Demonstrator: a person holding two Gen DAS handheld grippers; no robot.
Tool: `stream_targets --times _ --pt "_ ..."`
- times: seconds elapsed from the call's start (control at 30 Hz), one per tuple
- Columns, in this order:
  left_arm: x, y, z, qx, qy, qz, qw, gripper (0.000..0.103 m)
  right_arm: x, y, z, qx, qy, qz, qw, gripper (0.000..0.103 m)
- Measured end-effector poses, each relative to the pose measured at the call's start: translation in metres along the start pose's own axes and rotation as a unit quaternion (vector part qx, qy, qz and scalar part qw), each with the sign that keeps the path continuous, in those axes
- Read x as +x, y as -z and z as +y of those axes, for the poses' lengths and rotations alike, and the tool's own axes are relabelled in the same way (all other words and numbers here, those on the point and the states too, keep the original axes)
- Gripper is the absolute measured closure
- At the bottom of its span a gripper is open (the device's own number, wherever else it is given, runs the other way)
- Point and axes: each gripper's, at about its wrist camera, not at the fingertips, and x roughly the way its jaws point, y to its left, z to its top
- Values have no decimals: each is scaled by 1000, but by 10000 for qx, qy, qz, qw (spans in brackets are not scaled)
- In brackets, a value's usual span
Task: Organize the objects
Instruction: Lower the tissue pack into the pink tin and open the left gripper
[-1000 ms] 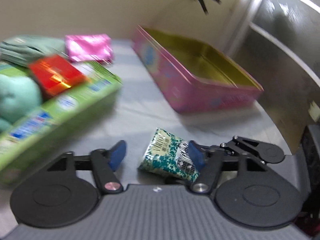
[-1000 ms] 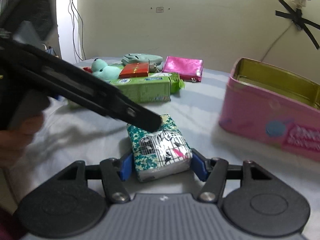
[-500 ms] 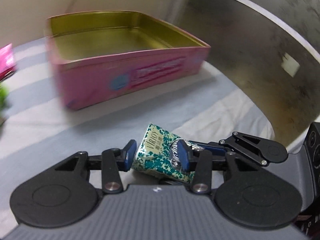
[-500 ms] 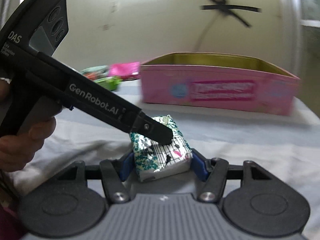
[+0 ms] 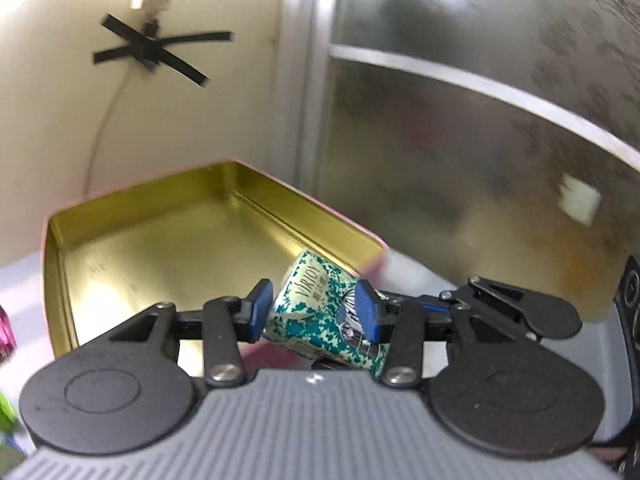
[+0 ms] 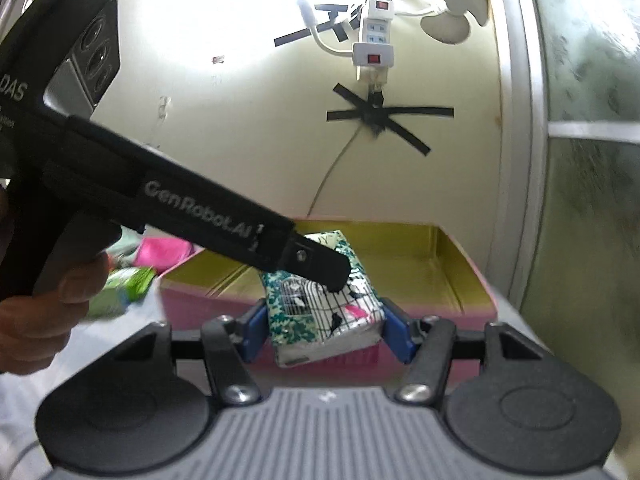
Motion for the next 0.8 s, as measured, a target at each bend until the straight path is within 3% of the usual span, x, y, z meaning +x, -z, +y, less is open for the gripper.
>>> stream_targets --times 0.23,0.37,0.4,0.43,0.57,0.8 --pt "48 -11 36 -210 -634 100 9977 53 86 -9 -15 133 -126 284 9994 45" --pt "69 -14 32 -193 -936 195 9952 52 98 3 -12 20 -22 450 9990 43" --pt "70 -13 32 -213 -985 250 9946 51 101 5 -12 25 33 470 9989 37" --pt "71 -11 32 -247 -1040 315 9938 46 102 7 -12 75 124 447 9989 32" --pt "73 -9 35 -230 -1344 403 9898 45 94 7 -14 255 164 289 9991 31" --pt "39 -6 32 -220 -1683 220 9853 41 55 11 3 348 144 34 9993 29"
